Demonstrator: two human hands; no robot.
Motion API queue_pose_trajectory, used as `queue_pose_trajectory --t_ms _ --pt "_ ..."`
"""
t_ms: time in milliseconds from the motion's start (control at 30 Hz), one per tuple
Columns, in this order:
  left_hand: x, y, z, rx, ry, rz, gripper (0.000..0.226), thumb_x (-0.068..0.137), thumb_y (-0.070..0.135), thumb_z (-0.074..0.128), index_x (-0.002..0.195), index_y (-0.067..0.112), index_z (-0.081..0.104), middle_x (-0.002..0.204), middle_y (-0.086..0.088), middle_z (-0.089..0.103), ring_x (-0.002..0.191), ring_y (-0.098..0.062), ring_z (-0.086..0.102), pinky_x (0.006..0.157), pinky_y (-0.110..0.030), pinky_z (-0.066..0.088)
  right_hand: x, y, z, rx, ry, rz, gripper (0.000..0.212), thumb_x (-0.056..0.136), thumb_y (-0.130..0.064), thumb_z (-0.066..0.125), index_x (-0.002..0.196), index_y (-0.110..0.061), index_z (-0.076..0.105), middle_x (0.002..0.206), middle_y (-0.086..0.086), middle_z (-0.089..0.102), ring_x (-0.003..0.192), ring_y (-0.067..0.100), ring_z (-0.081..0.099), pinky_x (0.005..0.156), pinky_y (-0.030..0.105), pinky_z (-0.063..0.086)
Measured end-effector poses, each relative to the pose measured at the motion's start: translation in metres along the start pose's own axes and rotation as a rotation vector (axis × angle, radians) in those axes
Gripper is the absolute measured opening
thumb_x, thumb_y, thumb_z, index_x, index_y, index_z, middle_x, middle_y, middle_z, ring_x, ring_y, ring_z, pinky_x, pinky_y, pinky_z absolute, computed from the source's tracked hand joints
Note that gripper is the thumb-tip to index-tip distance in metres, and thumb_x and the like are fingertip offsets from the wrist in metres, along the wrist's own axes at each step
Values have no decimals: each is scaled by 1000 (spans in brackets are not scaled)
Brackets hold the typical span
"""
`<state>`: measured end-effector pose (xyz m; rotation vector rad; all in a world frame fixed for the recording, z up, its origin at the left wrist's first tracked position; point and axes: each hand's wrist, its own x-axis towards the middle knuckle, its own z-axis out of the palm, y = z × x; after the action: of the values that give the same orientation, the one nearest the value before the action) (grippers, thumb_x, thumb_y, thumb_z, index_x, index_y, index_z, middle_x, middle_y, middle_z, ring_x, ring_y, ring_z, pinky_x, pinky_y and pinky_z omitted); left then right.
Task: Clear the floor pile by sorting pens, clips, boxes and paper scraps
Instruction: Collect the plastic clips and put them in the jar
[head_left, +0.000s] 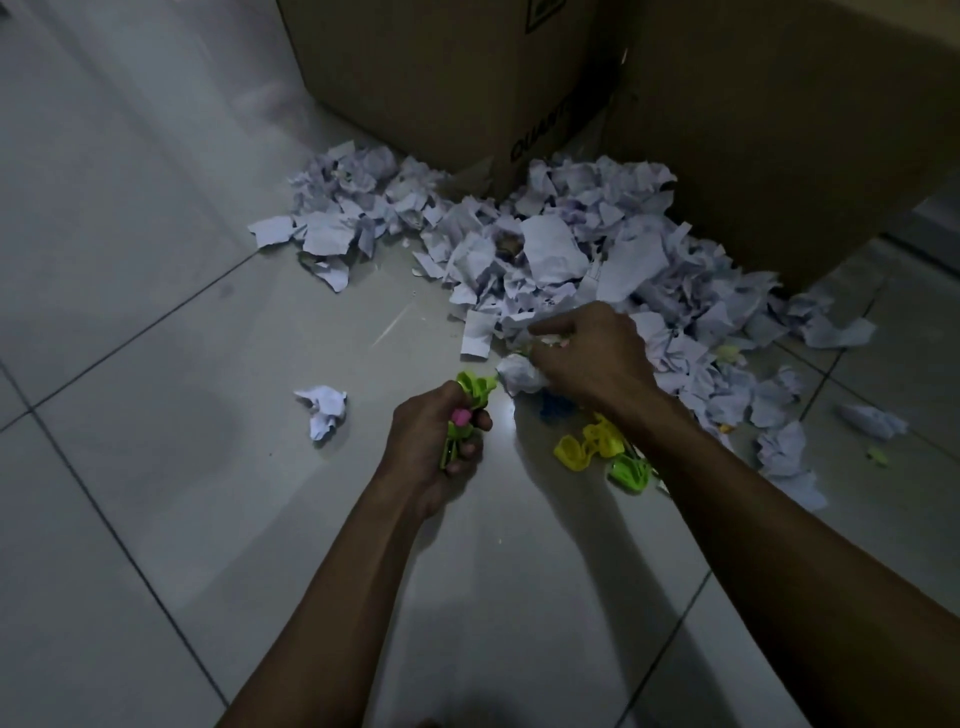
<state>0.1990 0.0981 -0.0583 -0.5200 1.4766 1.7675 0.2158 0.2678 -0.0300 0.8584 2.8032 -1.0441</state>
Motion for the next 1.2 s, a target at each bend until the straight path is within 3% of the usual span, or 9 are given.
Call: queue_pose_trajectory --t_ms 167,300,367,467,600,833,1000,1100,1200 --pt "-3 0 1 46 58 52 23 86 18 54 80 -2 63 56 -6 50 39 -11 36 36 -14 20 -3 8 -7 345 109 118 22 64 -49 72 69 -28 75 68 -5 72 65 18 70 66 44 60" --pt "-7 3 13 189 89 296 18 88 10 56 71 4 60 61 -11 51 39 -12 43 39 -15 25 -2 18 -17 378 146 187 28 52 -59 78 58 -32 70 64 -5 71 67 18 70 67 47 59" --pt "-3 4 17 381 80 510 16 82 19 61 68 13 65 70 -2 63 52 -9 57 46 -18 39 1 20 -23 332 170 217 31 56 -54 80 61 -26 70 66 -3 70 64 21 69 65 48 59" --pt "4 2 22 908 -9 865 26 67 41 55 75 22 70 116 12 68 95 -8 64 74 -24 49 8 22 -29 282 135 212 23 67 -40 82 75 -20 73 72 4 73 54 21 70 56 37 58" --pt "6 -5 30 1291 -98 983 30 70 43 51 87 29 72 130 14 61 97 -19 65 70 -30 50 12 23 -28 -7 97 -19 17 73 -24 78 90 -26 78 72 2 73 51 12 62 55 25 51" --pt "6 -24 16 1250 -34 986 30 71 41 50 79 21 71 110 10 70 83 -17 65 64 -34 53 16 20 -14 -346 -40 -146 44 67 -26 75 111 -31 72 114 8 69 93 31 66 76 41 57" --pt "4 -28 2 1163 19 985 33 73 41 52 90 20 72 92 5 71 76 -15 64 65 -34 53 6 17 -5 -404 38 -136 29 78 -17 66 105 -22 73 117 12 61 102 37 60 80 40 49" --pt "4 -20 2 1068 79 976 29 70 38 53 79 16 69 80 3 66 68 -17 59 61 -37 50 8 19 -13 -303 62 -133 23 71 -18 77 94 -19 74 105 10 64 92 29 62 73 36 52" --pt "6 -6 7 1047 127 1006 26 68 37 52 71 14 64 77 3 60 66 -18 55 59 -35 47 8 22 -27 111 45 -19 21 63 -20 89 71 -18 70 72 -1 69 56 3 63 52 20 49"
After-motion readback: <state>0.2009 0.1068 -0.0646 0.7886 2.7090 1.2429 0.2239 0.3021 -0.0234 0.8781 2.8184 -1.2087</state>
